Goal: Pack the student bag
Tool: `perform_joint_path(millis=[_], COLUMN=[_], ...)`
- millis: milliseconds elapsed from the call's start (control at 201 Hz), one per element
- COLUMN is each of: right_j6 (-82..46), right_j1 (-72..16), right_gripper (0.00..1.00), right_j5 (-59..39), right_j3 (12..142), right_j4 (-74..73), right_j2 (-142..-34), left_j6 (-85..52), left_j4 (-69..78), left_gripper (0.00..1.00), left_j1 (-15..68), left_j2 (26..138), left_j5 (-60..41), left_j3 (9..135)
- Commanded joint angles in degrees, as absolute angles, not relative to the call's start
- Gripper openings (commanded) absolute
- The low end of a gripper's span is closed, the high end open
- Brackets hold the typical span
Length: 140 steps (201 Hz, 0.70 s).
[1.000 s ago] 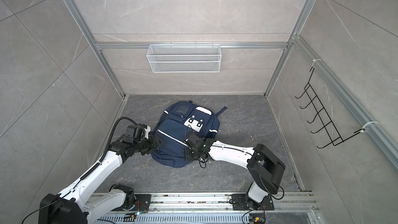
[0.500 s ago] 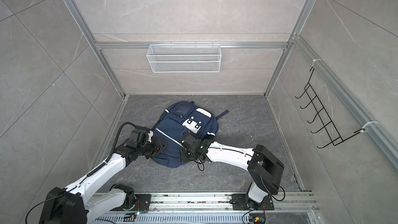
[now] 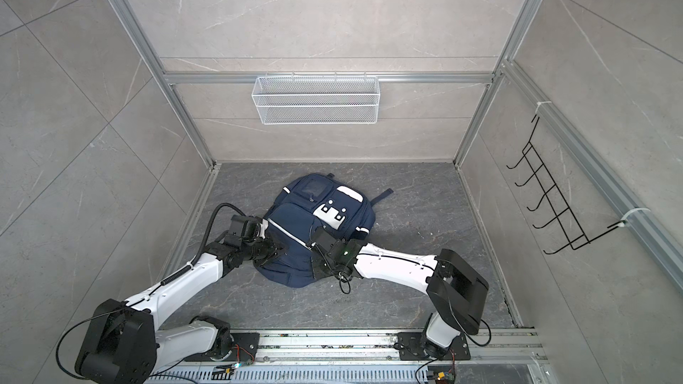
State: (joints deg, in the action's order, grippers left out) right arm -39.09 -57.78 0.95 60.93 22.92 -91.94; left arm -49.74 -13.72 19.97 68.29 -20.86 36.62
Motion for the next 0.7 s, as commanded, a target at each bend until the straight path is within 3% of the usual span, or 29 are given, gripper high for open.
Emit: perform_joint_path(millis=[0,204,378,567,692], right_j6=[-37.2,-36.1,-36.3,-37.7,-38.7], right_j1=[-54.5,-44.7,-43.7,-43.7,-43.7], right_gripper=[0.0,0.0,0.0,0.33,0.39], right_j5=[5.0,3.5,0.7,0.2,1.1], right_j3=[58.7,55.5,55.8,52.7,51.0], right_j4=[28.0,27.7,26.3,25.6,25.2], right_j2=[-87.7,-85.9,-86.9,-84.3,-82.9], left_j6=[-46.8,-47.0,-48.0,-49.1,-49.7], left_j4=[-15.5,-16.2,-15.5,-14.9,-14.5], left_gripper=[0.0,0.0,0.0,0.0,0.0], left_j1=[19.7,19.7,19.8,21.1,22.7], left_j2=[66.4,64.6,63.9,62.7,62.6], left_j5=[-17.5,-17.9,-19.2,-19.7,-19.0], left_j3=[38.8,37.5,36.2,35.3,35.3])
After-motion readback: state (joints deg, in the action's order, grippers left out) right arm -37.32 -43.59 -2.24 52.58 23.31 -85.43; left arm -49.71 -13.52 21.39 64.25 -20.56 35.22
